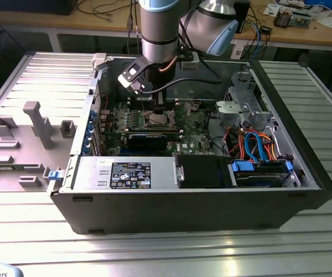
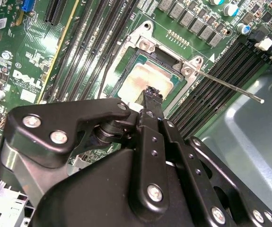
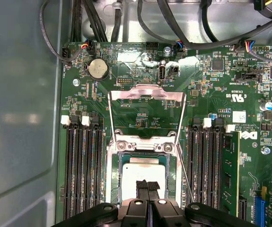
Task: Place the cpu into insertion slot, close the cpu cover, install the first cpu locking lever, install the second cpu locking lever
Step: 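Close the cpu cover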
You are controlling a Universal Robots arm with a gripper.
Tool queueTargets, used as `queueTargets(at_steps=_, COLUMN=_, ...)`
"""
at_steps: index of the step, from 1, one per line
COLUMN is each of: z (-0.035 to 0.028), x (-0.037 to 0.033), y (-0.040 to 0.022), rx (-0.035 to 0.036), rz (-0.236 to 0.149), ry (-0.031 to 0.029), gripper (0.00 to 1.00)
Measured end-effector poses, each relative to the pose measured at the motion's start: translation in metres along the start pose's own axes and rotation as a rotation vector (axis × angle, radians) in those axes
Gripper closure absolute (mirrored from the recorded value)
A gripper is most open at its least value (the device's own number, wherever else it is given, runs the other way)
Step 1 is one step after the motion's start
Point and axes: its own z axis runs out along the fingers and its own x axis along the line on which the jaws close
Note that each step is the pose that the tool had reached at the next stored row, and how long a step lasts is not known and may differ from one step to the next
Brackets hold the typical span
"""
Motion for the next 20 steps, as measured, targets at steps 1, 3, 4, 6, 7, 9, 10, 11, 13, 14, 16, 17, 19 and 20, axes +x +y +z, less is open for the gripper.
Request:
queueTargets(at_steps=1, z=0.0000, x=0.0000, y=0.0000, rx=0.0000, rz=0.000, ry=0.0000, gripper=0.89)
queueTargets(at_steps=3, z=-0.0002, x=0.0001, y=0.0001, rx=-0.0001, rz=0.000, ry=0.0001, gripper=0.89)
queueTargets(at_steps=4, z=-0.0021, x=0.0001, y=0.0001, rx=0.0000, rz=0.000, ry=-0.0001, gripper=0.89)
queueTargets(at_steps=6, z=-0.0044, x=0.0002, y=0.0002, rx=0.0000, rz=0.000, ry=-0.0001, gripper=0.89)
queueTargets(at_steps=7, z=-0.0052, x=0.0003, y=0.0003, rx=0.0000, rz=0.000, ry=0.0000, gripper=0.89)
queueTargets(at_steps=9, z=-0.0063, x=0.0003, y=0.0003, rx=-0.0002, rz=0.000, ry=0.0002, gripper=0.89)
queueTargets(at_steps=10, z=-0.0065, x=0.0003, y=0.0003, rx=-0.0002, rz=0.000, ry=0.0002, gripper=0.89)
queueTargets(at_steps=11, z=-0.0067, x=0.0003, y=0.0003, rx=-0.0001, rz=0.000, ry=-0.0001, gripper=0.89)
queueTargets(at_steps=13, z=-0.0071, x=0.0004, y=0.0004, rx=-0.0001, rz=0.000, ry=0.0000, gripper=0.89)
queueTargets(at_steps=14, z=-0.0071, x=0.0004, y=0.0004, rx=-0.0001, rz=0.000, ry=0.0001, gripper=0.89)
queueTargets(at_steps=16, z=-0.0072, x=0.0003, y=0.0004, rx=-0.0001, rz=0.000, ry=0.0000, gripper=0.89)
queueTargets(at_steps=17, z=-0.0072, x=0.0004, y=0.0004, rx=-0.0001, rz=0.000, ry=0.0000, gripper=0.89)
queueTargets(at_steps=19, z=-0.0072, x=0.0004, y=0.0004, rx=-0.0001, rz=0.000, ry=0.0000, gripper=0.89)
queueTargets(at_steps=20, z=-0.0073, x=0.0003, y=0.0004, rx=0.0000, rz=0.000, ry=0.0000, gripper=0.89)
